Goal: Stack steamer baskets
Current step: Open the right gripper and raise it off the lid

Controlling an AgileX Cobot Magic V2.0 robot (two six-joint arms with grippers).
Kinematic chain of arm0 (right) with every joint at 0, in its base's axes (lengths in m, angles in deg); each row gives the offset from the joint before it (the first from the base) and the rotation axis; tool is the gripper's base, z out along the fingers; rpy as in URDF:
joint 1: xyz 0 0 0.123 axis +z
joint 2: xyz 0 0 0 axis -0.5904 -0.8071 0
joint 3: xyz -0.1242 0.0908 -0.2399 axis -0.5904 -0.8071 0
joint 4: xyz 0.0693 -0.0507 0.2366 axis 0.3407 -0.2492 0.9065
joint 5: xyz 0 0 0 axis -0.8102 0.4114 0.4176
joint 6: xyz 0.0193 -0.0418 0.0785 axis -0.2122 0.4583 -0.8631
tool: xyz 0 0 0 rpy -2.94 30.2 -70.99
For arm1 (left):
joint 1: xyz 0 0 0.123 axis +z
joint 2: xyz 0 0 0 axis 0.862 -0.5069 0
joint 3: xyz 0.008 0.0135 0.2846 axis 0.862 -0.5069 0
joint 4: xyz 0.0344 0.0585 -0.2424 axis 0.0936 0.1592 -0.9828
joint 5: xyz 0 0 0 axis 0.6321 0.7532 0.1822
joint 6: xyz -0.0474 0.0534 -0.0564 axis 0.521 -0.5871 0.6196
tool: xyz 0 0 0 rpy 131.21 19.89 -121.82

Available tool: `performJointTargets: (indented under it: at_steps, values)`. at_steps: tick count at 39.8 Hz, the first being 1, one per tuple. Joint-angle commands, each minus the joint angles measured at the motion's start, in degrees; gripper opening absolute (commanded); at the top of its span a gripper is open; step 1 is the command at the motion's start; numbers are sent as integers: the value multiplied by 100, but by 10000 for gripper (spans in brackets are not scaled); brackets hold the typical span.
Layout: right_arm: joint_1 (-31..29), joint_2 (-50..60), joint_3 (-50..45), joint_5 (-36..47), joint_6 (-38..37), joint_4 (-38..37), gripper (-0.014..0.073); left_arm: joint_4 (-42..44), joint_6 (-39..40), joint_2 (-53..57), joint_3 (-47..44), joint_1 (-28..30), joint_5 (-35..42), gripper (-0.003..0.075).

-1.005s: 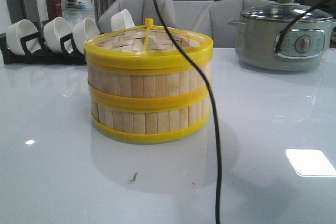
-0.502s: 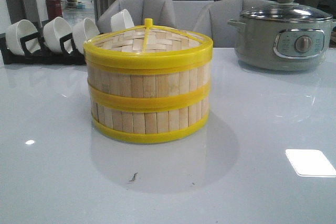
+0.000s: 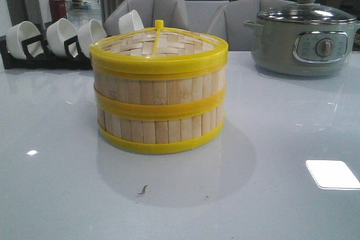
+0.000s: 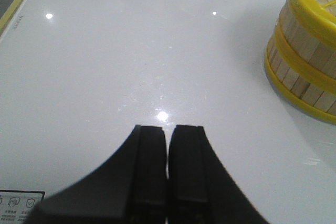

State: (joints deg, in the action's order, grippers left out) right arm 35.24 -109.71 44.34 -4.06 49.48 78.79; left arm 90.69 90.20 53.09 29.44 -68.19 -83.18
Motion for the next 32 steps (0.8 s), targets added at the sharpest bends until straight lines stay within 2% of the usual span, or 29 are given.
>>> performJointTargets:
  at_steps: [1, 10, 17, 20, 24, 25, 27, 28, 30, 32]
  values:
    - [-114, 680, -589, 988, 44, -69, 425, 6, 69, -17, 168, 12, 415, 85]
    - [-461, 1924, -1893, 1252, 39, -69, 425, 6, 69, -17, 168, 12, 415, 85]
    - [-830, 2700, -2490, 1223, 39, -69, 424, 6, 69, -17, 168, 12, 415, 85]
    - [-886, 2788, -2607, 1470, 39, -69, 408, 6, 69, -17, 168, 12, 415, 85]
    - [-886, 2787, -2607, 1576, 39, -69, 296, 6, 69, -17, 168, 12, 415, 85]
    - [-886, 2787, -2607, 1569, 39, -69, 232, 6, 69, -17, 168, 12, 415, 85]
    - [-886, 2787, -2607, 1542, 46, -69, 43, 6, 69, -17, 168, 12, 415, 85]
    - [-887, 2787, -2607, 1548, 42, -69, 36, 6, 69, -17, 168, 12, 415, 85]
    - [-892, 2787, -2607, 1564, 42, -69, 88, 6, 69, -17, 168, 12, 415, 85]
    - [-892, 2787, -2607, 1569, 42, -69, 87, 6, 69, -17, 168, 12, 415, 85]
